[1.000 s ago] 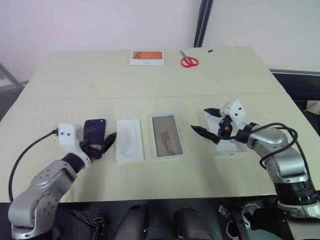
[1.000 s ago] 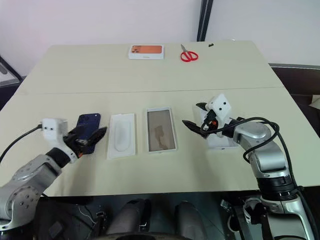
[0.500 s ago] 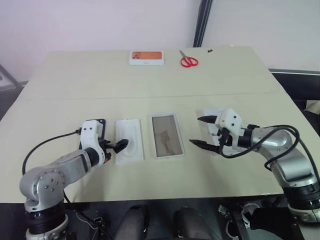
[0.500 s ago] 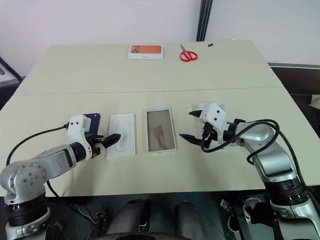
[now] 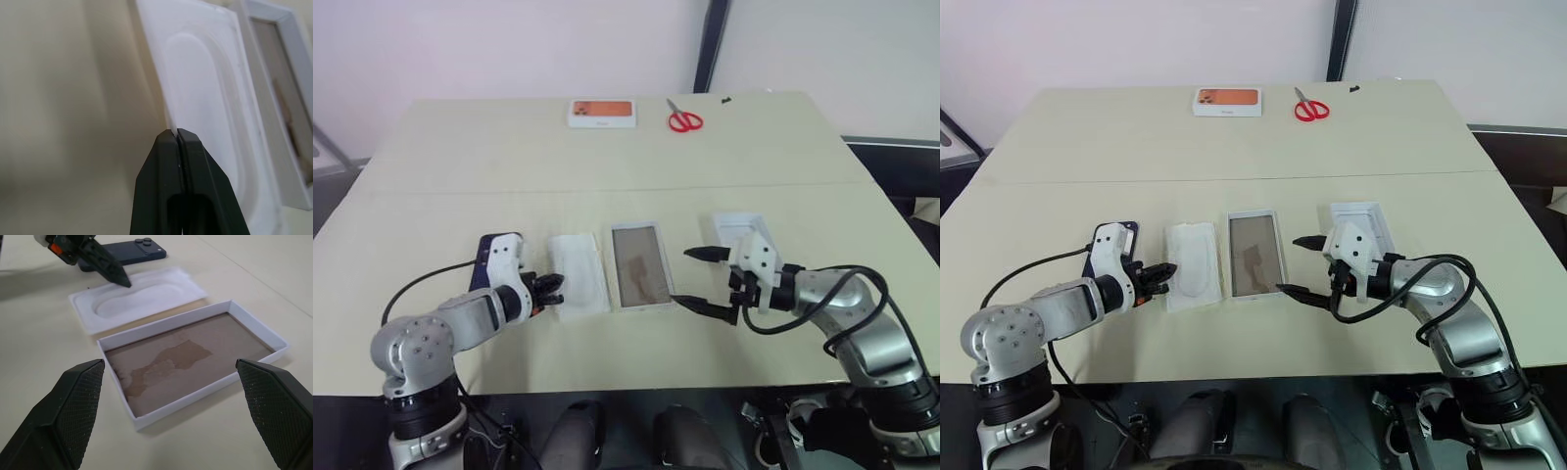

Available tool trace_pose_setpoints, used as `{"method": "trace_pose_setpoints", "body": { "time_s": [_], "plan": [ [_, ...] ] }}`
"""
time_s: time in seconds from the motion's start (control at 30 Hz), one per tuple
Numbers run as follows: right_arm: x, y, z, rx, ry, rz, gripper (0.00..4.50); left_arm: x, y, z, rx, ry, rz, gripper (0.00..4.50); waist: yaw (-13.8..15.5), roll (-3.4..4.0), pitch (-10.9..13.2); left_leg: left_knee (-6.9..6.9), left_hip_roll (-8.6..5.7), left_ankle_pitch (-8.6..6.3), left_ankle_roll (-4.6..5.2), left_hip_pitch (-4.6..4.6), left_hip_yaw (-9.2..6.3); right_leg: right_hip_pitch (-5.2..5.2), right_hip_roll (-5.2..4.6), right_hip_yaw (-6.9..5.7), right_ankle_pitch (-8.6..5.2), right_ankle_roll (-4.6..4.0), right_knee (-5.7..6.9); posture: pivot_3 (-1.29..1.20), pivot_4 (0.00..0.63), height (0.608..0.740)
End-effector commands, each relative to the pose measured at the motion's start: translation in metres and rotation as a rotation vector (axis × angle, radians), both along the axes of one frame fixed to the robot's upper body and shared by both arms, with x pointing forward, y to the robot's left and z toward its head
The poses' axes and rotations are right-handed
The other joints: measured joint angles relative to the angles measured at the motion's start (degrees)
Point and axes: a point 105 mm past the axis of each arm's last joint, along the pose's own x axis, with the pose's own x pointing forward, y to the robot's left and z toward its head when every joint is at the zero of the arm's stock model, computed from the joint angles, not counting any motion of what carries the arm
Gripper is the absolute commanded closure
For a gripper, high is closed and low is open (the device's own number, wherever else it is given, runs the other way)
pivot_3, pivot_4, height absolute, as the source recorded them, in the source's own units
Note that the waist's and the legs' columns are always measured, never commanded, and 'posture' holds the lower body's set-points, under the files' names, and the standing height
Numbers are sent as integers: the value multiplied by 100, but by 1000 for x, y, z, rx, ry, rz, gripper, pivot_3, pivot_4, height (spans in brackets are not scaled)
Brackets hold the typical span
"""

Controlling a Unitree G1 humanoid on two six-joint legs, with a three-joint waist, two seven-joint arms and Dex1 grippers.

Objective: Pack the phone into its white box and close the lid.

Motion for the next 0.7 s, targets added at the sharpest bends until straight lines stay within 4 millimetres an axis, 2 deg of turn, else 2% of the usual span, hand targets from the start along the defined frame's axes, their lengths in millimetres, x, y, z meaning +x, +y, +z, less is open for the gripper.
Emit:
{"method": "trace_pose_setpoints", "body": {
  "time_s": [0.03,0.2,0.3,0.43,0.53,0.7],
  "plan": [
    [-11,7,13,46,-17,60,0,4,12,4,2,-17,55,4479,-8,-1,0,-1,0,0,0,0,-1,-1,0,0,0,0,0,0,150,740],
    [-12,6,11,39,-9,65,0,11,23,14,-46,-53,110,4479,-19,0,0,-2,0,0,0,0,-2,-2,1,-1,0,0,0,0,150,740],
    [-5,2,14,46,-18,26,0,16,20,32,-136,-112,98,4479,-10,-2,1,-1,0,0,-1,0,-2,-1,1,-1,0,0,0,0,150,740],
    [6,-9,21,45,-39,-36,0,17,-3,44,-205,-130,3,4479,42,-6,3,4,-1,0,-1,0,-1,2,0,-2,0,1,-1,0,150,740],
    [12,-14,24,43,-46,-64,0,17,-23,44,-229,-111,-52,4479,78,-6,3,4,-1,6,-11,0,-1,2,0,-1,0,1,-1,0,150,740],
    [15,-19,27,33,-55,-93,0,15,-68,38,-318,-50,-120,4479,111,-18,9,7,-1,17,-29,-1,-1,5,1,-3,1,2,-2,0,150,740]
  ]
}}
